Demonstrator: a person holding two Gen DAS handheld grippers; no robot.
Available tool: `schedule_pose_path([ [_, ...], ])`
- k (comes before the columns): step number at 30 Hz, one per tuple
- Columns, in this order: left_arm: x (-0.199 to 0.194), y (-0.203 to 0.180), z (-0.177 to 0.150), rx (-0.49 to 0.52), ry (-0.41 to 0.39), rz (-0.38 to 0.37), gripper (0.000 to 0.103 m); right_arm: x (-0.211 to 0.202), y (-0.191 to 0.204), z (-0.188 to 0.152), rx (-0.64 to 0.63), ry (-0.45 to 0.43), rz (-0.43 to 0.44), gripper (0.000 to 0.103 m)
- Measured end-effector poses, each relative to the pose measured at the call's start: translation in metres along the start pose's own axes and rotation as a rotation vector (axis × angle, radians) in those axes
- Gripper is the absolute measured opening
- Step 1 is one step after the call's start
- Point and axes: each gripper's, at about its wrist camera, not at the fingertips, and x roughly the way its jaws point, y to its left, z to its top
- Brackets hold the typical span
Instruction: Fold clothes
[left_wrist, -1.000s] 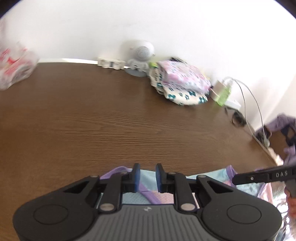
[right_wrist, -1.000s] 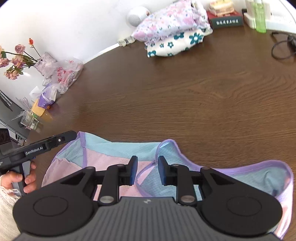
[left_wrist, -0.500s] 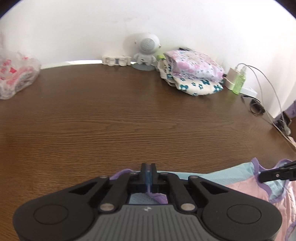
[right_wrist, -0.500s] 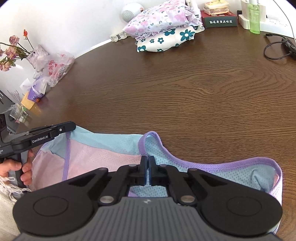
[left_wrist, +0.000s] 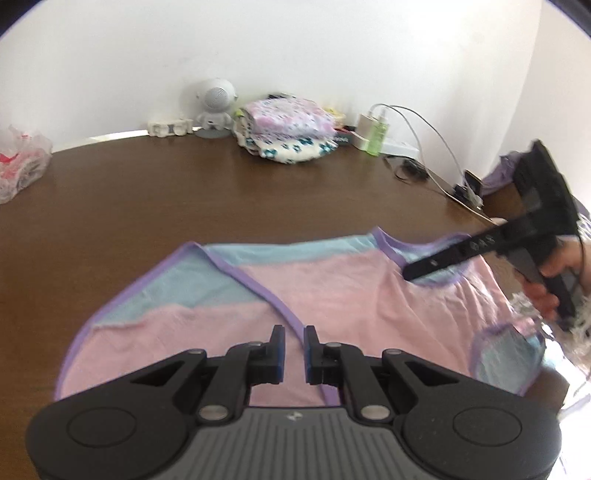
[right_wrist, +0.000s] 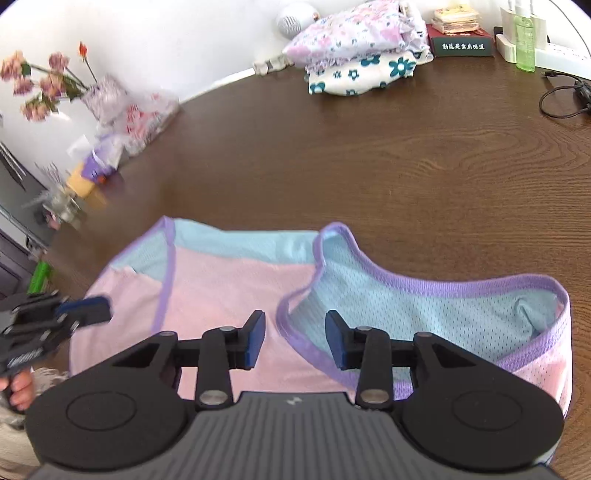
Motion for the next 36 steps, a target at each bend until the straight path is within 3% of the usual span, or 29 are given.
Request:
schedule_pose_path([
  [3, -0.016, -0.022, -0.03, 0.036, 0.001, -0.028, 0.007, -0.009, -0.002, -0.006, -0.008, -0.022, -0.013, 0.036],
  [6, -0.024, -0.037, -0.053, 0.106, -0.011, 0.049, 0.008, -0.022, -0.003, -0.015, -0.064, -0.056, -0.071, 0.036],
  [10, -0.023, -0.039, -0.07, 0.102, 0.032, 0.052, 0.008, -0.028, -0.005, -0.027, -0.136, -0.047, -0.131, 0.036],
  [12, -0.022, -0.039, -0.076, 0.112, 0.035, 0.064, 0.008, -0.027, -0.004, -0.034, -0.185, -0.03, -0.175, 0.03],
  [14, -0.024, -0.042, -0.078, 0.124, 0.03, 0.082, 0.008, -0.029, -0.001, -0.04, -0.25, -0.038, -0.235, 0.017],
  [16, -0.024, -0.043, -0.08, 0.131, 0.025, 0.094, 0.008, -0.03, -0.005, -0.041, -0.269, -0.048, -0.272, 0.017],
  [19, -0.027, -0.046, -0.08, 0.134, 0.018, 0.102, 0.009, -0.039, -0.014, -0.04, -0.209, -0.066, -0.249, 0.018],
  [22, -0.039, -0.045, -0.079, 0.114, -0.018, 0.093, 0.01, -0.063, -0.007, -0.047, -0.138, -0.102, -0.129, 0.022],
  [26, -0.05, -0.039, -0.08, 0.079, -0.034, 0.122, 0.01, -0.082, 0.023, -0.076, -0.18, -0.101, -0.063, 0.037],
  [29, -0.051, -0.03, -0.085, 0.054, -0.026, 0.146, 0.01, -0.078, 0.04, -0.099, -0.214, -0.087, -0.04, 0.037],
  [31, -0.051, -0.024, -0.086, 0.037, -0.03, 0.162, 0.01, -0.073, 0.053, -0.108, -0.264, -0.106, -0.049, 0.037],
  [36, -0.046, -0.017, -0.091, 0.021, -0.017, 0.186, 0.01, -0.053, 0.061, -0.114, -0.34, -0.097, -0.167, 0.033],
])
